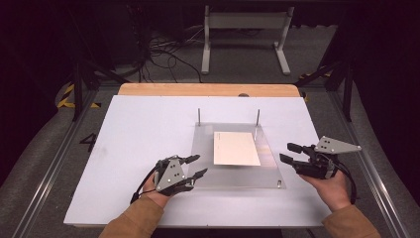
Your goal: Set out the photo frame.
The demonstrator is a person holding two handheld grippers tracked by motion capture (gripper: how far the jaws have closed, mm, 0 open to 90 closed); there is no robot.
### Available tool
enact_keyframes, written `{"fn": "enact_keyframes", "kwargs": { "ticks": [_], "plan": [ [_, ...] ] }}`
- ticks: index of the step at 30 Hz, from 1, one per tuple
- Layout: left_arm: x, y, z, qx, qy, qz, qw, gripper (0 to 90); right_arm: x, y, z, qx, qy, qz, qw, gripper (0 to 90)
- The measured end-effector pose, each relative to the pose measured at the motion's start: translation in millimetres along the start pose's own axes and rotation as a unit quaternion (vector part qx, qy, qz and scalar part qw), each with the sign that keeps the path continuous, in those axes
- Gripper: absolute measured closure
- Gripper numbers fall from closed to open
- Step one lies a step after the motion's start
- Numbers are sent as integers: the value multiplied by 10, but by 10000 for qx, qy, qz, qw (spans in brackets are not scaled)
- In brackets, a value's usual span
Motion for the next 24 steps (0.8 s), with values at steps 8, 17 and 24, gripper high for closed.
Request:
{"fn": "enact_keyframes", "kwargs": {
  "ticks": [8,17,24],
  "plan": [
    [-4,12,-16,-43,-9,-21,10000,513,-97,-161,-10,-188,-47,-52,9998,363],
    [-9,46,-58,-101,-53,-36,9999,513,24,-315,-150,-833,118,-121,9964,294],
    [-13,50,-65,-92,-85,-56,9999,513,117,-210,-284,-1338,256,121,9906,187]
  ]
}}
Point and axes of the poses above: each handheld gripper's, and its own axes: x roughly forward along the jaws, y roughly out of its top, z roughly to its right, the point moved 9 cm from there along x, roughly forward along the jaws, and after that the axes turned 14 degrees about x, right-handed, at the moved point
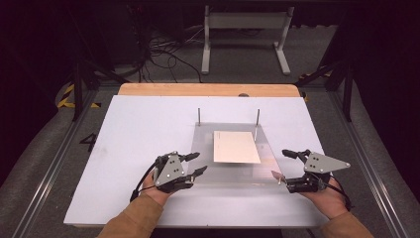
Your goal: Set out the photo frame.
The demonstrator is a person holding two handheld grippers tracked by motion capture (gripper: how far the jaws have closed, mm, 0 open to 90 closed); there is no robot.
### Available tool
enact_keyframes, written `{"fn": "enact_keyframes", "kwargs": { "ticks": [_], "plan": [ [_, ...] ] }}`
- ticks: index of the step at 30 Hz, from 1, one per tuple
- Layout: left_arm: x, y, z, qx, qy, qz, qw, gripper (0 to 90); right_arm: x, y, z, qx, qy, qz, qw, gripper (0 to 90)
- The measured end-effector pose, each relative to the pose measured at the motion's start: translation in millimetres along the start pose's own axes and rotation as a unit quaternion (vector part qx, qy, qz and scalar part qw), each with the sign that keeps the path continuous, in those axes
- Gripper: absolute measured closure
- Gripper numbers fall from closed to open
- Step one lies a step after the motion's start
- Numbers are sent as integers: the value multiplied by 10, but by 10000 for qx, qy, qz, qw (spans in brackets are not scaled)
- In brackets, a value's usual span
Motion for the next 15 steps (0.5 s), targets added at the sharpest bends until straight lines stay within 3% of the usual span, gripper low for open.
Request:
{"fn": "enact_keyframes", "kwargs": {
  "ticks": [5,9,15],
  "plan": [
    [1,9,-5,-38,0,9,10000,513,59,116,-90,-354,178,228,9990,165],
    [0,9,-5,-36,-14,-1,10000,513,130,147,-152,-400,302,243,9984,179],
    [2,10,-5,-42,-2,12,10000,513,236,154,-235,-643,377,283,9968,273]
  ]
}}
Point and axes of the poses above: each handheld gripper's, and its own axes: x roughly forward along the jaws, y roughly out of its top, z roughly to its right, the point moved 9 cm from there along x, roughly forward along the jaws, and after that the axes turned 14 degrees about x, right-handed, at the moved point
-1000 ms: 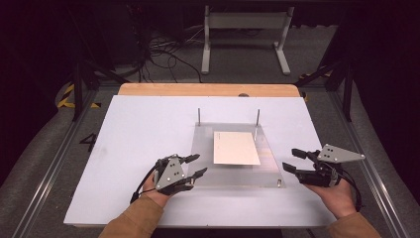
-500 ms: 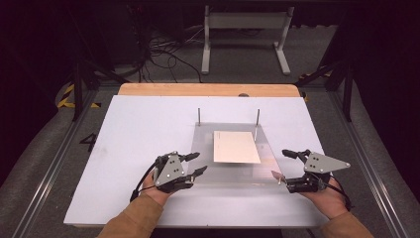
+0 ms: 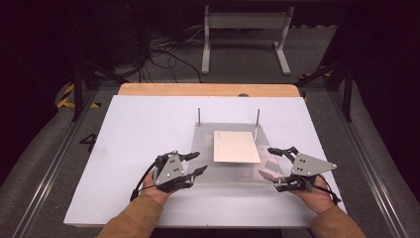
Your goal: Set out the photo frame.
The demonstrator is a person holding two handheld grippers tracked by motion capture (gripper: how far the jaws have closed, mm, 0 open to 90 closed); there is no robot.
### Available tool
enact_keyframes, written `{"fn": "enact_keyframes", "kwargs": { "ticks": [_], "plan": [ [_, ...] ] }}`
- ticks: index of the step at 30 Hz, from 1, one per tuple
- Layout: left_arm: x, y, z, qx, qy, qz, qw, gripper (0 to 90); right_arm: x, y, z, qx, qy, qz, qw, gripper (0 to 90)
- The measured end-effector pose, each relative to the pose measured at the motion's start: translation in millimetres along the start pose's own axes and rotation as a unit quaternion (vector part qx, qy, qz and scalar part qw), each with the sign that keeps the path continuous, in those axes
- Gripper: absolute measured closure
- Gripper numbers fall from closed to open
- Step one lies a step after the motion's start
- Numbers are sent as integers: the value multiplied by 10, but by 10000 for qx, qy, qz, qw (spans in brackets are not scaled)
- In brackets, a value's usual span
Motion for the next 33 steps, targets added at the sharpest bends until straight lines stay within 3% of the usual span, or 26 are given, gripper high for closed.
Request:
{"fn": "enact_keyframes", "kwargs": {
  "ticks": [3,4,6,7,16,33],
  "plan": [
    [-1,4,-7,-38,26,27,10000,514,42,12,-11,-110,-30,45,9999,402],
    [-1,4,-7,-38,26,27,10000,514,42,12,-11,-110,-30,45,9999,402],
    [-1,11,-17,-49,41,74,10000,515,31,10,-9,-93,-61,59,9999,552],
    [-2,15,-24,-46,63,95,9999,517,24,18,-3,-104,-106,107,9998,567],
    [-17,59,-39,29,108,36,9999,541,17,51,12,-353,-299,131,9988,609],
    [-204,276,-137,161,332,361,9987,565,-57,303,-45,-562,-359,584,9961,613]
  ]
}}
Point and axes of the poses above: each handheld gripper's, and its own axes: x roughly forward along the jaws, y roughly out of its top, z roughly to its right, the point moved 9 cm from there along x, roughly forward along the jaws, and after that the axes turned 14 degrees about x, right-handed, at the moved point
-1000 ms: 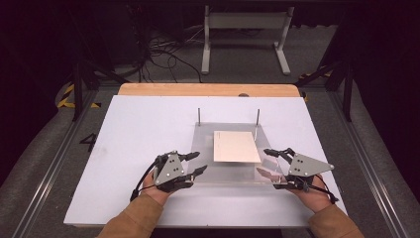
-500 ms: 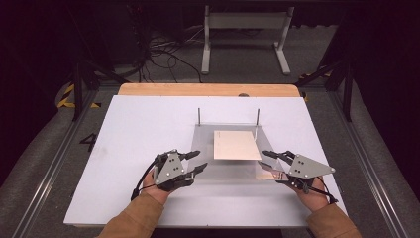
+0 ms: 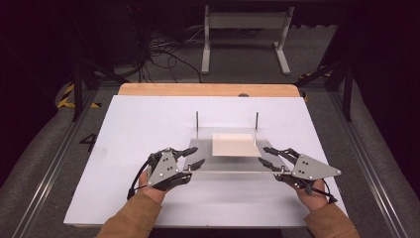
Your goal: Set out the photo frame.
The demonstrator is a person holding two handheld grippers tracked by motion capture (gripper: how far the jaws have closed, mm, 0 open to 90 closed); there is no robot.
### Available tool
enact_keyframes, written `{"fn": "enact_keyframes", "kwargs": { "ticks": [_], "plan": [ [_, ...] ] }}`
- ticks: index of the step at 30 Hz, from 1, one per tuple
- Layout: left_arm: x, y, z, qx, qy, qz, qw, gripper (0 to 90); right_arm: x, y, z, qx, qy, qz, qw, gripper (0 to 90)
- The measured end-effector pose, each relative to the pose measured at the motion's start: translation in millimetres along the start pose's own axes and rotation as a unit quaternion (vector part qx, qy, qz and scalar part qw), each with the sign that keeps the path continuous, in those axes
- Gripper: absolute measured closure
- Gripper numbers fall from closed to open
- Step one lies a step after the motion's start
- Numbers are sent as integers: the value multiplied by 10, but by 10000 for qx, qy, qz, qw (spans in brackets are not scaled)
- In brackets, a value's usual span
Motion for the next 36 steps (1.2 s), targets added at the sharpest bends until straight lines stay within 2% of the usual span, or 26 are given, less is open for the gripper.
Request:
{"fn": "enact_keyframes", "kwargs": {
  "ticks": [9,19,22,27,36],
  "plan": [
    [-93,194,-88,87,268,207,9994,574,-49,203,-18,-228,-144,323,9991,615],
    [-173,410,-234,104,434,356,9984,575,-95,476,-15,-295,-204,564,9978,626],
    [-197,467,-274,125,475,351,9982,575,-109,536,-18,-264,-158,584,9978,634],
    [-246,551,-327,122,513,396,9978,575,-146,644,-33,-58,-14,669,9977,648],
    [-385,655,-361,-72,453,554,9974,579,-187,807,-104,264,267,667,9971,669]
  ]
}}
Point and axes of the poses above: each handheld gripper's, and its own axes: x roughly forward along the jaws, y roughly out of its top, z roughly to its right, the point moved 9 cm from there along x, roughly forward along the jaws, and after that the axes turned 14 degrees about x, right-handed, at the moved point
